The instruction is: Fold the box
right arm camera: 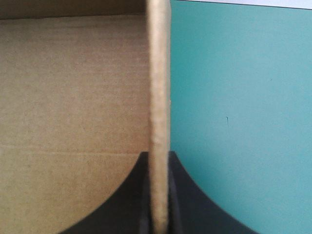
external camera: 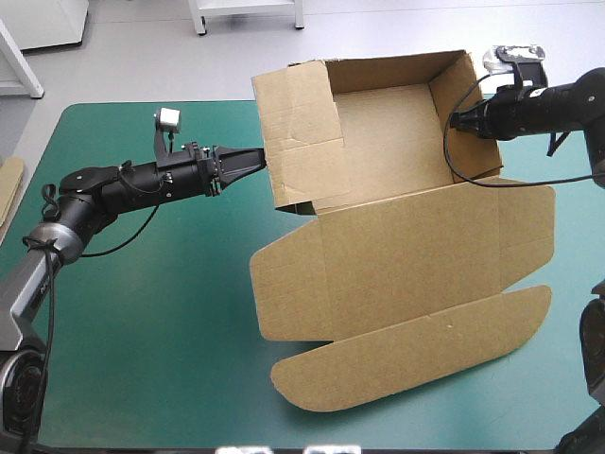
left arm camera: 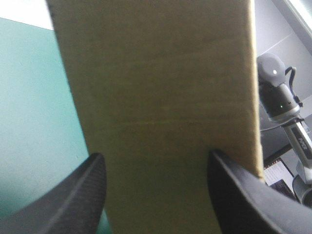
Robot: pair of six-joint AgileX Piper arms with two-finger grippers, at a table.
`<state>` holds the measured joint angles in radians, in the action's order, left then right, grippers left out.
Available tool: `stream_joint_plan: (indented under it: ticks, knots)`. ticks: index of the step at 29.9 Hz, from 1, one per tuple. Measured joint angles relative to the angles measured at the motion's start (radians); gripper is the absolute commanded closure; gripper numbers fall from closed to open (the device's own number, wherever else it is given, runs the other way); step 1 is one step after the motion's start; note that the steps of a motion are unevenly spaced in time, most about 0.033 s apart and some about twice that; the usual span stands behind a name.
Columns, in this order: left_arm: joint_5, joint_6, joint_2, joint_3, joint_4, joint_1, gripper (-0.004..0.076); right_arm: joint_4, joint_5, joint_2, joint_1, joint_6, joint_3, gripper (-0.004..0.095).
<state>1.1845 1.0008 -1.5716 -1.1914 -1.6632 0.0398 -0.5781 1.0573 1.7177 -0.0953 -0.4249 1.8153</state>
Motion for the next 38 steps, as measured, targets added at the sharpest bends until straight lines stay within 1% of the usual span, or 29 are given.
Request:
stream_joint_plan:
  ticks: [2,6,12,17,21,23,26,35,38]
  knots:
    - [0.000,0.016,0.000,-0.010,0.000,0.019,0.0284,0.000,-0.001,0.000,0.000,0.002,0.000,0.0924]
    - [0.002,0.027,0.000,-0.032,0.000,0.059,0.0257,0.001,-0.002,0.000,0.000,0.006,0.000,0.0924]
    - [0.002,0.031,0.000,-0.076,0.000,0.079,0.0253,0.004,-0.001,0.001,0.007,0.019,0.000,0.0920]
    - [-0.018,0.005,0.000,-0.118,0.000,0.083,0.0253,0.056,-0.001,0.002,0.050,0.052,0.000,0.0920]
    - [-0.095,-0.100,0.000,-0.162,0.074,0.083,0.0254,0.113,-0.005,0.002,0.098,0.103,0.000,0.0920]
    - [-0.139,-0.164,0.000,-0.183,0.165,0.083,0.0254,0.150,-0.013,0.003,0.122,0.140,0.000,0.0920]
    - [-0.176,-0.249,0.000,-0.204,0.306,0.083,0.0254,0.188,-0.019,0.008,0.152,0.177,0.000,0.0919]
    - [-0.227,-0.439,0.000,-0.211,0.602,0.083,0.0262,0.281,-0.032,0.016,0.251,0.287,-0.002,0.0919]
    - [-0.241,-0.505,0.000,-0.211,0.705,0.083,0.0263,0.284,-0.047,0.016,0.275,0.318,-0.003,0.0919]
